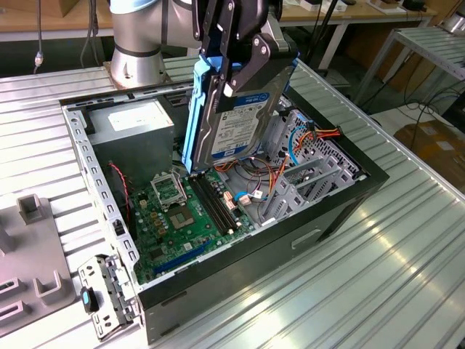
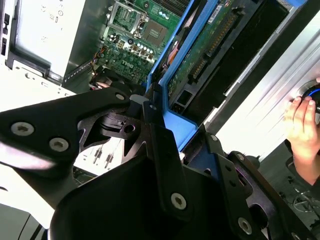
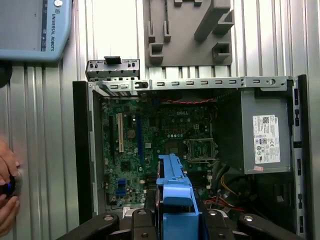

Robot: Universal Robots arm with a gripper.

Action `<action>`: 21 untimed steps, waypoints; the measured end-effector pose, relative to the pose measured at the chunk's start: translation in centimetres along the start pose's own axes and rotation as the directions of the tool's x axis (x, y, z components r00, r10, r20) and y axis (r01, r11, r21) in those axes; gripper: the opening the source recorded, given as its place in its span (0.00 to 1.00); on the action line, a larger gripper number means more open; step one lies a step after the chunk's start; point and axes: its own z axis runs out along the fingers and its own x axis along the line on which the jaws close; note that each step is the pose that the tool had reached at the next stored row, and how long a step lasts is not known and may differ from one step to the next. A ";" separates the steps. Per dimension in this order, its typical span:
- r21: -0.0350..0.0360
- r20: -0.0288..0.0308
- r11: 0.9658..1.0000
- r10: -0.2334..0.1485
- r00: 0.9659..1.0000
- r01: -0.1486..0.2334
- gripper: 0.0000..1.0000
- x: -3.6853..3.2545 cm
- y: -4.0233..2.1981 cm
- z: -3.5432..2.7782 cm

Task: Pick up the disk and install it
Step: 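Insert the disk into the insertion slot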

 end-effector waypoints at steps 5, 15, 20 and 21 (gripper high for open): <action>0.000 0.000 1.000 0.000 1.000 0.000 0.37 0.71 -0.14 0.00; 0.000 -0.001 1.000 0.000 1.000 0.000 0.37 0.71 -4.64 0.30; 0.000 -0.001 1.000 0.000 1.000 0.000 0.37 0.73 -6.15 0.58; 0.000 -0.001 1.000 0.000 1.000 0.000 0.37 0.73 -6.35 0.66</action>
